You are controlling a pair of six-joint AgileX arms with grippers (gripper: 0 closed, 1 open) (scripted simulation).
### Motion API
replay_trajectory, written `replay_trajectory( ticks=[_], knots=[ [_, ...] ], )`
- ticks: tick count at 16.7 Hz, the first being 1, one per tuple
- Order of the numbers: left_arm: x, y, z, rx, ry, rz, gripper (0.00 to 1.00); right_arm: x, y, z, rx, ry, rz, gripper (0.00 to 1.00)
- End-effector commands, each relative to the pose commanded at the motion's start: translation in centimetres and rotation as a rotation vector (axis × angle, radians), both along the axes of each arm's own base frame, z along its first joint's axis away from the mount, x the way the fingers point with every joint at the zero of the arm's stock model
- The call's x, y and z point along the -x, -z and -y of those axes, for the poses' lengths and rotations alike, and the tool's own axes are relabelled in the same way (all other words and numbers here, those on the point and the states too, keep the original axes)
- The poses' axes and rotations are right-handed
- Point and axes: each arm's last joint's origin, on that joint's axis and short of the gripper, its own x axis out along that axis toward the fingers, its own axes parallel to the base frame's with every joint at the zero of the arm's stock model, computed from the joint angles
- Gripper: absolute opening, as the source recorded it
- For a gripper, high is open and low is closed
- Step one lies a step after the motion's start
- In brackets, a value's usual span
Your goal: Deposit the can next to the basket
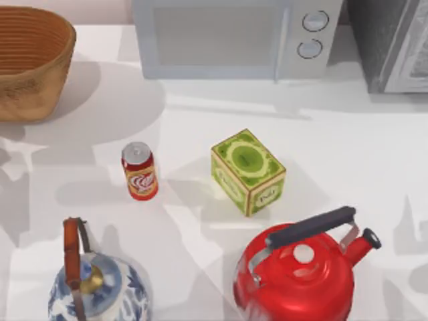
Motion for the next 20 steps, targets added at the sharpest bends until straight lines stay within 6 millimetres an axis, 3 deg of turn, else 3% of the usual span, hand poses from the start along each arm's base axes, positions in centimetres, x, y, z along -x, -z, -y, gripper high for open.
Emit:
replay_trajectory(
  ticks=[1,14,20],
  knots=[
    [0.0,0.0,0.0,0.0,0.0,0.0,1.0,0.0,0.0,0.0,0.0,0.0,0.0,1.0],
    [0.0,0.0,0.0,0.0,0.0,0.0,0.02,0.0,0.0,0.0,0.0,0.0,0.0,1.0],
    [0.0,0.0,0.0,0.0,0.0,0.0,0.0,0.0,0.0,0.0,0.0,0.0,0.0,1.0]
  ],
)
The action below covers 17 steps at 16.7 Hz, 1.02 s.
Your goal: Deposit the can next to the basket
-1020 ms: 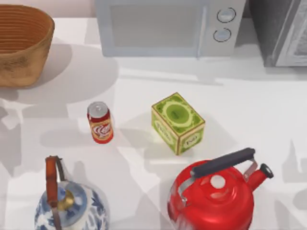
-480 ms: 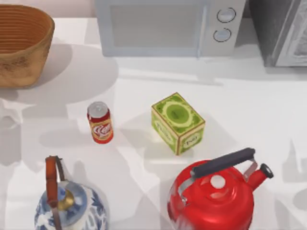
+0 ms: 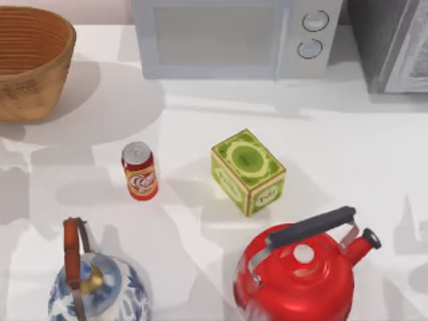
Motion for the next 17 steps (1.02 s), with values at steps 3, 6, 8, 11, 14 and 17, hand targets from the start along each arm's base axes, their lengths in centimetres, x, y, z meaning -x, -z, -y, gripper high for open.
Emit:
replay_trajectory(
  ticks=[3,6,8,11,14,17],
  knots=[
    [0.0,-0.1,0.1,0.0,0.004,0.002,0.0,0.0,0.0,0.0,0.0,0.0,0.0,1.0],
    [-0.2,0.1,0.3,0.003,-0.006,-0.005,0.0,0.0,0.0,0.0,0.0,0.0,0.0,1.0],
    [-0.8,0.2,0.9,0.009,-0.044,-0.015,0.0,0.0,0.0,0.0,0.0,0.0,0.0,1.0],
    [-2.1,0.3,2.6,0.014,-0.153,-0.025,0.0,0.0,0.0,0.0,0.0,0.0,0.0,1.0],
    [-3.8,0.1,6.3,0.015,-0.311,-0.027,0.0,0.0,0.0,0.0,0.0,0.0,0.0,1.0],
    [-5.2,-0.3,12.2,0.012,-0.503,-0.025,0.0,0.0,0.0,0.0,0.0,0.0,0.0,1.0]
  ],
)
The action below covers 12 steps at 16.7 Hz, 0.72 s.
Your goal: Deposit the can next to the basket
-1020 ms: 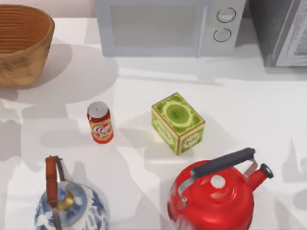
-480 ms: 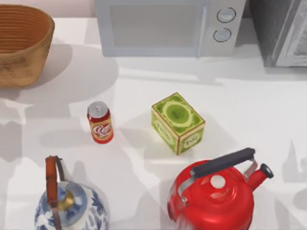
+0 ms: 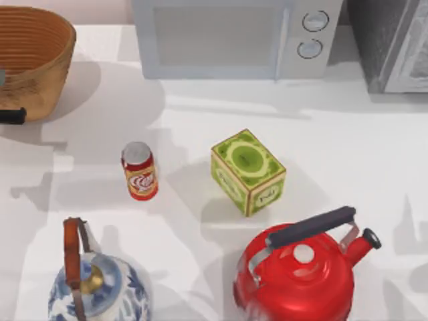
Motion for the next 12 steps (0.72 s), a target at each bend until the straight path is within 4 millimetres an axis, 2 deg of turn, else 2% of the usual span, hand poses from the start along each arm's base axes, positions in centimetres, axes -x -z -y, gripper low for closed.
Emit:
replay_trajectory(
  ticks=[2,4,8,10,12],
  knots=[
    [-0.2,-0.4,5.0,-0.004,-0.12,0.003,0.0,0.0,0.0,0.0,0.0,0.0,0.0,1.0],
    [0.4,-0.8,10.3,-0.007,-0.209,0.005,0.0,0.0,0.0,0.0,0.0,0.0,0.0,1.0],
    [3.7,-1.2,20.0,-0.018,-0.278,0.005,0.0,0.0,0.0,0.0,0.0,0.0,0.0,1.0],
    [5.5,-1.4,23.3,-0.022,-0.282,0.008,0.0,0.0,0.0,0.0,0.0,0.0,0.0,1.0],
    [6.5,-1.6,25.0,-0.021,-0.283,0.013,0.0,0.0,0.0,0.0,0.0,0.0,0.0,1.0]
  ],
)
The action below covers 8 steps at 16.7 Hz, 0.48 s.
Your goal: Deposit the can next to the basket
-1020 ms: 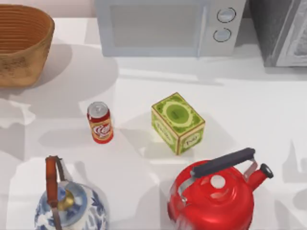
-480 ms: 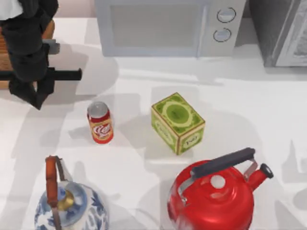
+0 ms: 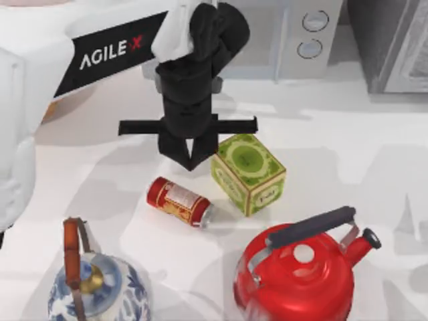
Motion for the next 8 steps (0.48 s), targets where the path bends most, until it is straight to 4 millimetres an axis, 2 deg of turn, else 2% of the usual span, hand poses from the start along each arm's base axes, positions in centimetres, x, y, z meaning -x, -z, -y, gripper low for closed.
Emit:
replay_trajectory(
  ticks=[8],
  knots=[
    [0.16,0.45,0.21,0.0,0.0,0.001,0.0,0.0,0.0,0.0,0.0,0.0,0.0,1.0]
  ],
)
